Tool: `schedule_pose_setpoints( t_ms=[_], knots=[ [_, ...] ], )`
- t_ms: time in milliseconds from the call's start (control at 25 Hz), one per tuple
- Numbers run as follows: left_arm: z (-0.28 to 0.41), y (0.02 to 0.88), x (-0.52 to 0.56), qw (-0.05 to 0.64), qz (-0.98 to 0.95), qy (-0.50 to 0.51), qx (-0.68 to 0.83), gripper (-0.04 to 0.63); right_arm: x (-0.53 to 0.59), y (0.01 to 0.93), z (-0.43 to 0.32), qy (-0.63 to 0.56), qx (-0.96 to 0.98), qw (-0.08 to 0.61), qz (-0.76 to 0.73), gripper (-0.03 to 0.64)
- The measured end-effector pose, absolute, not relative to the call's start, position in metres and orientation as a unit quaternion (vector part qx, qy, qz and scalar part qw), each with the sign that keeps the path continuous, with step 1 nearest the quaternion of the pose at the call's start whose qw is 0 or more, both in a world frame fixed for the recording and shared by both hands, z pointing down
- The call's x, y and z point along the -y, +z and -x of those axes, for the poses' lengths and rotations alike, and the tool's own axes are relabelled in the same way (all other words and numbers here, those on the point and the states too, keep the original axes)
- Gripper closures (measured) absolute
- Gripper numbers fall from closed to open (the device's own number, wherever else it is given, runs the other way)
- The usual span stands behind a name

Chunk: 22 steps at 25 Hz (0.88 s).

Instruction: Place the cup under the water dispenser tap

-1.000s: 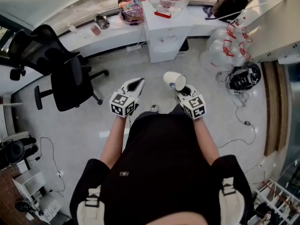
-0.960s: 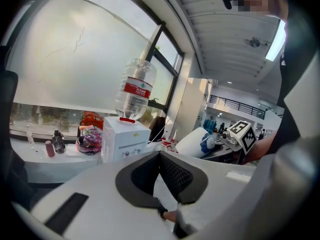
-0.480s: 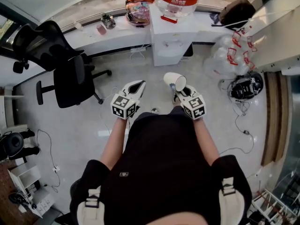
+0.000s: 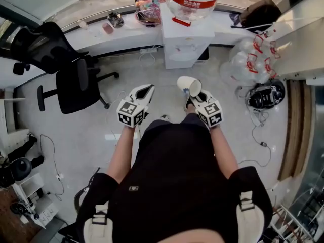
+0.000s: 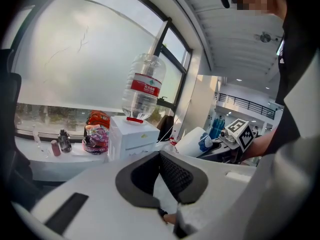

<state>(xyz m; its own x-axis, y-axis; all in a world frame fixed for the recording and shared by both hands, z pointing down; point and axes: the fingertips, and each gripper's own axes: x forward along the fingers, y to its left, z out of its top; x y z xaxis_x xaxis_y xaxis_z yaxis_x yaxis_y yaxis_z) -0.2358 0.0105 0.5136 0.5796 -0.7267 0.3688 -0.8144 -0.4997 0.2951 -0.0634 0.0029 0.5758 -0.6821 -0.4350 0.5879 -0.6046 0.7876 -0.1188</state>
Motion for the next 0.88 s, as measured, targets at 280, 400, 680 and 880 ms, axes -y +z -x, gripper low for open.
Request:
schedule_pose_setpoints(
  t_ms=[280, 400, 680, 880],
  knots=[
    [0.227, 0.527, 0.012, 0.244, -0.852, 0.129, 0.444, 0.595, 0.022, 0.599, 0.051, 0.185, 0.899, 0.279, -0.283, 0.575],
    [0.214, 0.53, 0.024, 0.25, -0.853, 0.142, 0.435, 0.595, 0.04, 0.604, 0.047, 0.187, 0.9, 0.273, -0.282, 0.575],
    [0.186, 0.544, 0.056, 0.257, -0.857, 0.174, 0.41, 0.595, 0.064, 0.637, 0.031, 0.207, 0.895, 0.297, -0.26, 0.575],
    [0.16, 0.553, 0.07, 0.269, -0.861, 0.193, 0.386, 0.595, 0.082, 0.664, 0.018, 0.218, 0.889, 0.301, -0.267, 0.575]
  ],
)
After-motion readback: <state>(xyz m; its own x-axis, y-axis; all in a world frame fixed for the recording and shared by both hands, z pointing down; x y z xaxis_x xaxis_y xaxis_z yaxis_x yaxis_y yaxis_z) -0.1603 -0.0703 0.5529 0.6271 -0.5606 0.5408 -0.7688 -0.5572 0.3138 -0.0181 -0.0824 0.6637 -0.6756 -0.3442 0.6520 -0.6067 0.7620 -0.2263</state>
